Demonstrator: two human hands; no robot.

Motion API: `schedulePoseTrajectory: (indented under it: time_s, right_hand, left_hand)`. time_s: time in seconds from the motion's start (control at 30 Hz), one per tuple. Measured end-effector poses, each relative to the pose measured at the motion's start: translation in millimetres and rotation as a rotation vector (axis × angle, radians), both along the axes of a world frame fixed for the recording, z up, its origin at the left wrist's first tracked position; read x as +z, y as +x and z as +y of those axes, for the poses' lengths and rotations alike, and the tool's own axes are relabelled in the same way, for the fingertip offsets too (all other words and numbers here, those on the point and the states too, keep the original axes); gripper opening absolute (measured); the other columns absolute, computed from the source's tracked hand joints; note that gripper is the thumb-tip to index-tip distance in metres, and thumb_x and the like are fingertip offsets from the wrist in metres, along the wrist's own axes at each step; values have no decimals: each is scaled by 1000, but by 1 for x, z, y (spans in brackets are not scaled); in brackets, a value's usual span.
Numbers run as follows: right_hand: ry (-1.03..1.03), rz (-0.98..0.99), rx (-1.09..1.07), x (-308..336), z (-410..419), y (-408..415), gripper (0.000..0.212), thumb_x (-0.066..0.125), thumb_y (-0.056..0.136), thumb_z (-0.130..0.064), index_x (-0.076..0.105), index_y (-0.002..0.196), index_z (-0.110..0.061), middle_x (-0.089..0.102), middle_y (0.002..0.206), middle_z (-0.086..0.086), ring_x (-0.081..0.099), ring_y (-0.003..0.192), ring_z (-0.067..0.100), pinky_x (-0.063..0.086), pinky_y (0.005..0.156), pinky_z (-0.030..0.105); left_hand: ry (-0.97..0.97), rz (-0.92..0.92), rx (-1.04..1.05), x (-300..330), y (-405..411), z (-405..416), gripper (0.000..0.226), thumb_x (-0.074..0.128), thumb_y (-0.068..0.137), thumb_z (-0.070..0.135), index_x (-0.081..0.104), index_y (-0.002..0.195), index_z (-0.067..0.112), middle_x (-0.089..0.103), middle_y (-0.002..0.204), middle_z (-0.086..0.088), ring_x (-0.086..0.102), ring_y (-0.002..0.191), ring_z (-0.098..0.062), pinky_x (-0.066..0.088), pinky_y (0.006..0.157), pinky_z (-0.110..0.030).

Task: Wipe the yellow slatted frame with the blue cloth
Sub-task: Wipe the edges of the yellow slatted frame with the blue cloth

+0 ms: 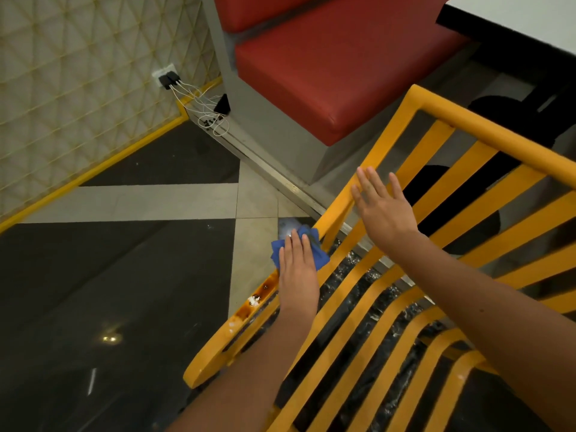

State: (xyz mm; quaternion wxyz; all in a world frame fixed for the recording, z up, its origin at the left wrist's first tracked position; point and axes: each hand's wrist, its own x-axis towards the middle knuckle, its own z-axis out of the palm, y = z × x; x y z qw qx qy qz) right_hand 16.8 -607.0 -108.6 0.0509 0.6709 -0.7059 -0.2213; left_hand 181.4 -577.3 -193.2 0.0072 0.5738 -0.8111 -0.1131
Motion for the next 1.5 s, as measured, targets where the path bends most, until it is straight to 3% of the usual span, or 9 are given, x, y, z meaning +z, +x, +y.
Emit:
schedulePoseTrajectory:
  time_s: [0.1, 0.27, 0.53, 0.63, 0.8, 1.03, 1.2, 1.4, 1.5]
  right_hand:
    - [-29, 52, 12, 12, -6, -11, 60, 28, 99, -14, -5, 149, -8, -20, 155, 17, -21, 143, 31, -10, 114, 53]
    - [-41, 49, 39, 19, -11, -31, 59, 28, 100, -18, -4, 150, -11, -20, 156, 12, -18, 144, 28, -11, 113, 53]
    - [-59, 47, 41, 17, -11, -26, 61, 28, 100, -18, -7, 148, -4, -21, 154, 20, -18, 143, 35, -9, 114, 53]
    - [-65, 45, 37, 15, -11, -21, 61, 28, 100, -16, -9, 146, 2, -22, 152, 24, -19, 142, 37, -8, 114, 52]
    - [-81, -30, 72, 14, -12, -26, 58, 24, 101, -12, -9, 145, 5, -22, 152, 24, -18, 142, 36, -6, 116, 47]
    - [-76, -153, 98, 10, -13, -35, 60, 28, 99, -10, -8, 147, -3, -23, 154, 18, -22, 142, 31, -6, 117, 44]
    - [-126, -271, 51, 7, -15, -30, 56, 24, 102, -29, 3, 149, -5, -13, 157, 14, -15, 144, 29, -5, 117, 42]
    - [-126, -214, 36, 2, -17, -29, 61, 22, 101, -41, 6, 149, -6, -11, 158, 13, -13, 145, 29, -2, 117, 44]
    - [-120, -181, 30, 1, -17, -29, 63, 22, 100, -44, 6, 149, -7, -12, 158, 12, -14, 145, 28, -1, 118, 45]
  left_hand:
    - [-45, 18, 90, 2, -25, -2, 68, 35, 94, 0, -11, 144, 1, -8, 154, -20, -6, 143, -31, -6, 113, -38]
    - [-292, 126, 150, 5, -85, -26, 62, 45, 90, 3, 15, 145, -1, 21, 151, -20, 20, 140, -30, 13, 113, -38]
    - [-192, 87, 127, -11, -55, -16, 79, 55, 84, -2, 1, 142, 0, 14, 153, -21, 16, 141, -32, 12, 113, -38]
    - [-144, 16, 93, -14, -38, -4, 76, 44, 90, -2, -15, 138, 1, -1, 154, -21, 1, 143, -32, 1, 114, -39]
    - [-201, 83, 143, 0, -67, -21, 80, 66, 78, 4, 19, 143, 0, 29, 149, -19, 28, 138, -30, 16, 111, -38]
    - [-139, 146, 85, 2, -77, -37, 75, 48, 91, 2, -4, 145, 2, 4, 155, -17, 4, 143, -28, 2, 114, -36]
    - [-54, 52, 81, -6, -35, -15, 75, 44, 93, 3, -10, 145, 4, 0, 156, -16, -1, 144, -27, 2, 116, -36]
    - [-78, 139, 79, 3, -49, -28, 71, 45, 93, 3, -3, 146, 1, 4, 155, -18, 5, 143, -29, 3, 116, -37]
    - [-54, 171, 71, 8, -76, -43, 67, 37, 96, 2, -8, 145, 2, -5, 155, -18, -4, 144, -27, -4, 115, -36]
